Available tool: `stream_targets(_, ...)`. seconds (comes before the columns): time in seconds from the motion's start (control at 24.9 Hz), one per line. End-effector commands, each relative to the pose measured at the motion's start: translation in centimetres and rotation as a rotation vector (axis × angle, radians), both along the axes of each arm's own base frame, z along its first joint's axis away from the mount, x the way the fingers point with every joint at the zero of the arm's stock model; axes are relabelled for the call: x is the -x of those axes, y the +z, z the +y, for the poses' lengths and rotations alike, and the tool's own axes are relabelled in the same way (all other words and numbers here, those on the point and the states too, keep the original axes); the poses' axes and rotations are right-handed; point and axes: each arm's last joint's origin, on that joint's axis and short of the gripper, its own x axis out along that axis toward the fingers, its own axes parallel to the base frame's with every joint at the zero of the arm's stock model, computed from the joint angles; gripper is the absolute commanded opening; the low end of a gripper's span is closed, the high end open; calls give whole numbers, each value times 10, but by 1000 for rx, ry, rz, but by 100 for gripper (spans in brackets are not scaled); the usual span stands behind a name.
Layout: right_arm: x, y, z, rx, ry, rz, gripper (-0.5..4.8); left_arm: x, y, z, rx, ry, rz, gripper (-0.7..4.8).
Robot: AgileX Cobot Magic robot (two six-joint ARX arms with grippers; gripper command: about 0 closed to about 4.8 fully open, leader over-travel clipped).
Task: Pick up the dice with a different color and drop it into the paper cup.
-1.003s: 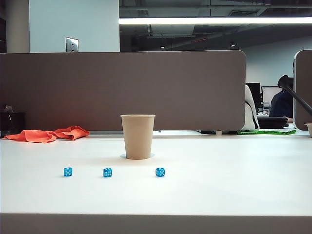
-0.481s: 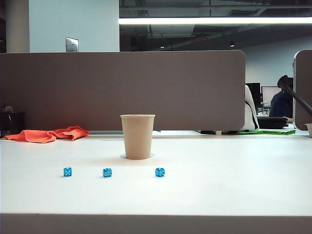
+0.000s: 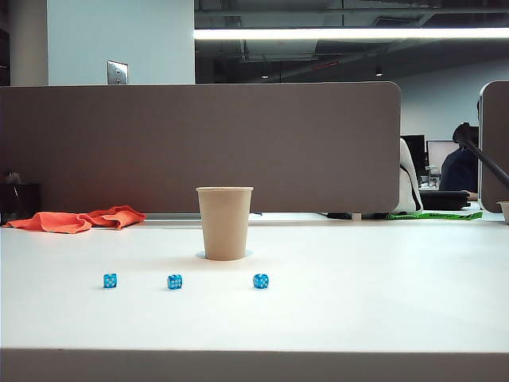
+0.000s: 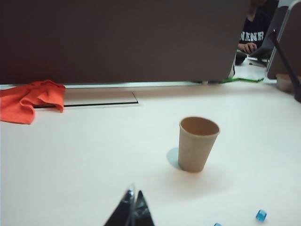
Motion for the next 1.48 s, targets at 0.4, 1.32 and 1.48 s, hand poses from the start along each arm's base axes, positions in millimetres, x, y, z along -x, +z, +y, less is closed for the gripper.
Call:
stream_targets(0.4, 0, 0, 0, -5, 2, -8, -1, -17, -49, -8, -43, -162, -51, -6)
stream_targets(1.32, 0, -3, 1, 2, 32, 31, -1, -22, -46, 17, -15, 196, -68, -6)
stream_targets(1.48, 0, -4, 1, -20, 34, 38, -1, -22, -46, 17, -14, 211, -68, -6)
